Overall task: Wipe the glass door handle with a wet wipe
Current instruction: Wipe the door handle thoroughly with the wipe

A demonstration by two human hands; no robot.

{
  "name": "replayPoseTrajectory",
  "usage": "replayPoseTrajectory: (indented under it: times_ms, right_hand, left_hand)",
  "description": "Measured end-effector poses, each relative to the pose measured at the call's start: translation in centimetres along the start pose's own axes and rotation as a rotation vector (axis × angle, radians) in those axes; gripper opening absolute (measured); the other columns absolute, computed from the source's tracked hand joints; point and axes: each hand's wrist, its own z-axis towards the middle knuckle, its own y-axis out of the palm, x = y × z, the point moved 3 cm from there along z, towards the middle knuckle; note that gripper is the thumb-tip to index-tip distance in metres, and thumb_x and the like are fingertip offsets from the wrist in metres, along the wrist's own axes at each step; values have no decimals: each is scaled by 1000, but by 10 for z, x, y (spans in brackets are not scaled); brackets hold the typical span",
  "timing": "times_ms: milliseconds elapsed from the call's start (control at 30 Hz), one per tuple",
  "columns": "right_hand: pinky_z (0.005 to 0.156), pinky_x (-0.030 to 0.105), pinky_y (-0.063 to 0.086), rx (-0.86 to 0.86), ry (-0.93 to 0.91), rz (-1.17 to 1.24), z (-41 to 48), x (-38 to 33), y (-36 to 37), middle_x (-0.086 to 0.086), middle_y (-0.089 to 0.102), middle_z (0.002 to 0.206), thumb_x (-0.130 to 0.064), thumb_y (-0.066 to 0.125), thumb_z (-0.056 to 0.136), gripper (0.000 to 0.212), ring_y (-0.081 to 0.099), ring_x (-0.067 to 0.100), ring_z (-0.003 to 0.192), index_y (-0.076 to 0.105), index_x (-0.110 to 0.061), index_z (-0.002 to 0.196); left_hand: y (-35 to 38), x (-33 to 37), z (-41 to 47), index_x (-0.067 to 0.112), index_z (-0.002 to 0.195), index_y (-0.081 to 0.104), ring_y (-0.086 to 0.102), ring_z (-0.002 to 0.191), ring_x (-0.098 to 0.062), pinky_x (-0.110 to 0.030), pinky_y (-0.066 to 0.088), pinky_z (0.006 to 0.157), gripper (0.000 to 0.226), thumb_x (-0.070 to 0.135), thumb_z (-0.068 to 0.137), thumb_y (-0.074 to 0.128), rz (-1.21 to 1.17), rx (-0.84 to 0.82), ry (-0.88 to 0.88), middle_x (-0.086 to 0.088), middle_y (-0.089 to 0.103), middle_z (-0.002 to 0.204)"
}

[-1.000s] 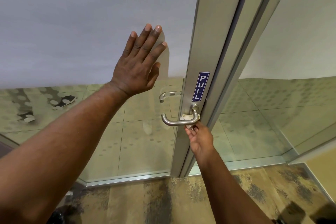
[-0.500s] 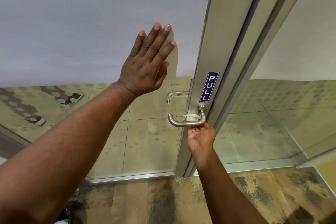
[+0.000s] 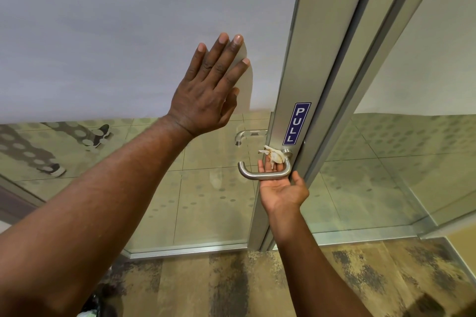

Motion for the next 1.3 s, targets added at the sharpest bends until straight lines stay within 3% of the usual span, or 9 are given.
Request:
replayPoseTrajectory:
  times_ms: [333,533,700,800,867,933,1033,1133,1300]
  right_hand:
    - [118,58,34,120,-33,9,7,-20,-20,32,55,137,-30,40,100,55,51,46,132,46,9,137]
    - [119,51,35,121,-107,-21,9,-31,-20,27,58,136,-28,42,98,50,54,39,132,53,8,131]
    - [112,46,46,87,-345,-360,0,-32,-5,16,71,123,-19,43,101,36,66,27,119,66,-1,122]
    - [97,31,52,57,-479,-645,-9,-34,8,2,79,107,-19,56,99,22,71,15,110,74,-13,111]
    - [89,25,52,68,-596,-846,-10,-36,12,-1,75,116,-23,60,99,18,68,12,113,74,-22,111]
    - [94,24,52,16,-755,-1109,-12,-37,13,-3,64,128,-24,55,103,22,61,8,119,72,-27,116]
    - [101,22,50,-101,-899,-1405,-9,-34,9,-9,54,130,-21,54,104,29,53,6,126,70,-16,128]
    - [99,23,52,-79,-900,-1356,-6,-38,11,-8,58,124,-22,59,102,23,58,6,121,71,-16,122]
    - [73,21,53,138,-723,-1099,-4,-49,13,-4,76,93,-28,71,94,7,71,8,87,75,-22,95]
  left_hand:
    - [1,0,0,5,156,37,26,150,-45,-45,-2,128,62,21,100,57,3,-8,2,-27,33,162]
    - [1,0,0,4,156,38,26,150,-45,-46,-1,128,60,20,101,56,-2,-1,1,-28,33,161]
    - [3,1,0,5,156,38,27,150,-45,-47,0,128,60,21,101,56,1,-3,0,-28,34,161]
    - [3,1,0,4,156,39,27,150,-45,-47,1,128,60,20,101,56,2,-1,-1,-28,33,161]
    - [4,1,0,4,156,39,26,150,-45,-47,0,128,60,21,101,56,0,-2,-3,-27,33,162]
    - [4,2,-1,5,156,39,25,150,-45,-47,-1,128,60,21,101,56,0,-1,-4,-27,33,162]
    - [4,1,-1,5,157,38,25,151,-45,-46,-1,128,61,21,101,56,-1,-7,-5,-27,32,162]
    - [3,1,0,5,157,37,24,151,-45,-46,-2,128,61,21,101,56,0,-5,-5,-27,32,162]
    - [3,1,0,5,156,37,26,150,-45,-46,-1,128,61,20,100,56,-1,7,0,-27,33,162]
